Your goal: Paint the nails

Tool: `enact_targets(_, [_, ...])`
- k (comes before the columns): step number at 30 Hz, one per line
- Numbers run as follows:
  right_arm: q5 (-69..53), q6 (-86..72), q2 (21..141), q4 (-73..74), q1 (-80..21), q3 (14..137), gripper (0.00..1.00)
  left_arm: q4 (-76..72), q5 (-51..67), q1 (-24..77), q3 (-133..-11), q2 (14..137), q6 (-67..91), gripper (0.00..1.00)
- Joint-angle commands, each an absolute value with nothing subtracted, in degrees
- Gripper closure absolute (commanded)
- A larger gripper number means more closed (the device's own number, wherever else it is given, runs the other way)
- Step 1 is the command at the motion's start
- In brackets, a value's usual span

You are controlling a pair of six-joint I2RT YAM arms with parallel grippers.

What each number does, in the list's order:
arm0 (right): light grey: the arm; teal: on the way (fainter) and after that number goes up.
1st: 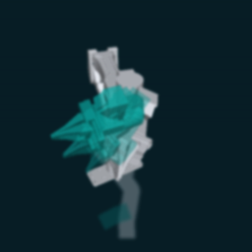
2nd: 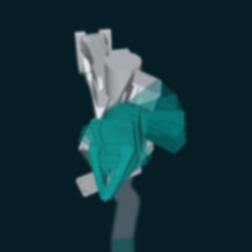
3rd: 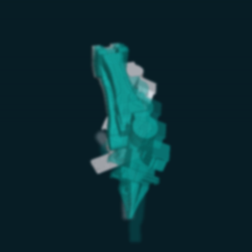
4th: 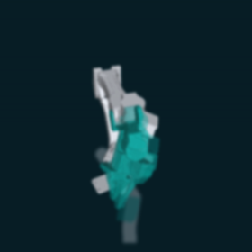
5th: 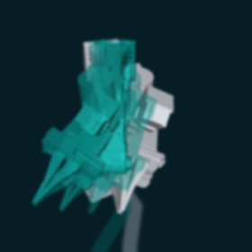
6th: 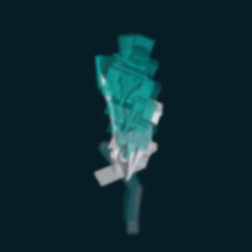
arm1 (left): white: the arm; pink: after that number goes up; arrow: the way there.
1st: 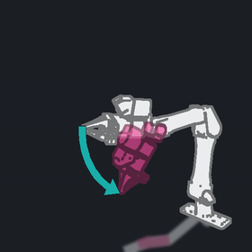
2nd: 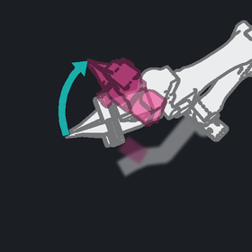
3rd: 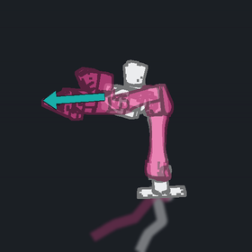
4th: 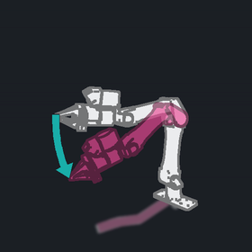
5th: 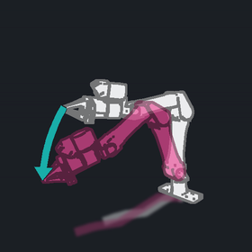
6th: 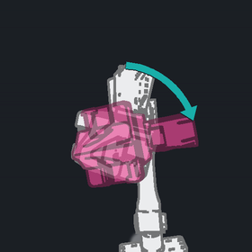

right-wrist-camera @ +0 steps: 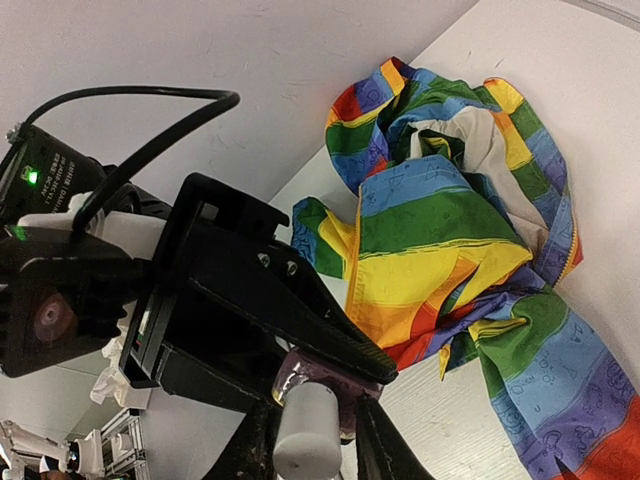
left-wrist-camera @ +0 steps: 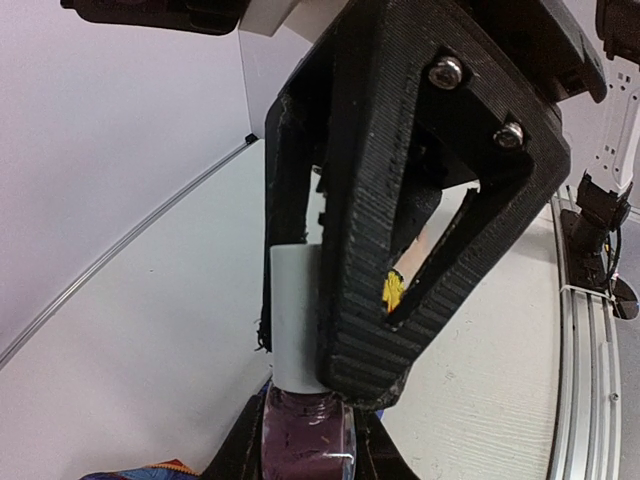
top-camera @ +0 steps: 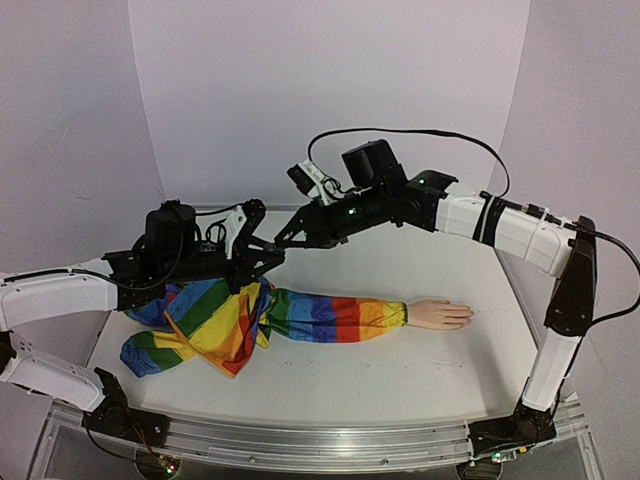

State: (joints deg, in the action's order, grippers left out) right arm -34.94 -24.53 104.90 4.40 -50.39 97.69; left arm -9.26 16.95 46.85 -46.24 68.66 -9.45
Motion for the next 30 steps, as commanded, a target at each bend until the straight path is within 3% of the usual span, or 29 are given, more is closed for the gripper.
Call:
enact_targets(1, [-36.49,-24.52,104.45,2.06,-50.14,99.26,0.71,-12.3,18.28,47.02,-46.58,68.03,-9.54,1.0])
enact_targets(14, [-36.65,-24.73,103.59,1.06,-49.71,98.29,0.74,-12.22,18.54,47.02,-46.42,68.05,-9.41,1.0])
enact_targets(24, [-36.69,-24.7,103.0,0.97,-49.71,97.52,0.98,-12.22,17.58,47.02,-46.32,67.95,-9.43,1.0])
enact_targets(30, [-35.29,-24.49,101.58,0.97,-49.68,97.0,1.0,-12.24,15.38,47.02,-46.32,68.12,-9.44,1.0])
